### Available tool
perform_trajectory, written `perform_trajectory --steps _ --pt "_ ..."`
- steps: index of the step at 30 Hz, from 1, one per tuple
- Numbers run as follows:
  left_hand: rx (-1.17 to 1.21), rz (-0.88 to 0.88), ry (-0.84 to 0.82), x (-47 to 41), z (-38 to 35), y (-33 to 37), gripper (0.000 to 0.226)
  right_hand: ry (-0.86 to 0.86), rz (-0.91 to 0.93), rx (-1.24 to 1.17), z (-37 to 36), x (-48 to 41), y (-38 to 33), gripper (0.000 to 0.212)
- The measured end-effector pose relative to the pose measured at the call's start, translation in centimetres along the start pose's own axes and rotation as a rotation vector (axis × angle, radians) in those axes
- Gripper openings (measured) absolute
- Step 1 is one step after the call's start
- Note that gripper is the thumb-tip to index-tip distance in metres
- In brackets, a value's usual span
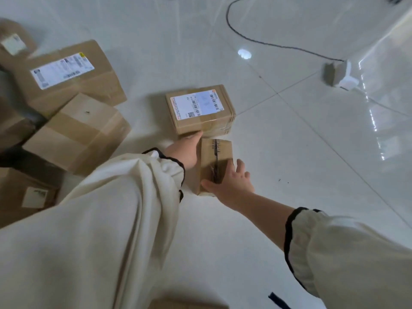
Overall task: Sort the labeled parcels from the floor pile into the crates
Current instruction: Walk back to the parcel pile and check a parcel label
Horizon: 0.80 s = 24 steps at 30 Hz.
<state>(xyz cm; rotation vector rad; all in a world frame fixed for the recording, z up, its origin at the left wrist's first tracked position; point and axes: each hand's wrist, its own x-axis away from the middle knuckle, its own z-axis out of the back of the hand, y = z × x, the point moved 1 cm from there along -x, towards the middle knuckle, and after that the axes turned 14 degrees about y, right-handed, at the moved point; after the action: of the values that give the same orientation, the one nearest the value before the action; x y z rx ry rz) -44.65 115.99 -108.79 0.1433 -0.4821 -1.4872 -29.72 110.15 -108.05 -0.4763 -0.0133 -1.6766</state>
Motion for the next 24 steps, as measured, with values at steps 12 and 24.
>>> perform_trajectory --steps 12,24 --pt "-0.056 -0.026 -0.042 1.6 -0.8 -4.4 0.015 -0.112 -0.089 -0.197 0.8 -1.4 4.9 0.094" --pt "0.372 0.222 0.04 2.5 1.2 -6.3 0.031 -0.303 -0.204 -0.461 0.7 -1.5 4.4 0.034"
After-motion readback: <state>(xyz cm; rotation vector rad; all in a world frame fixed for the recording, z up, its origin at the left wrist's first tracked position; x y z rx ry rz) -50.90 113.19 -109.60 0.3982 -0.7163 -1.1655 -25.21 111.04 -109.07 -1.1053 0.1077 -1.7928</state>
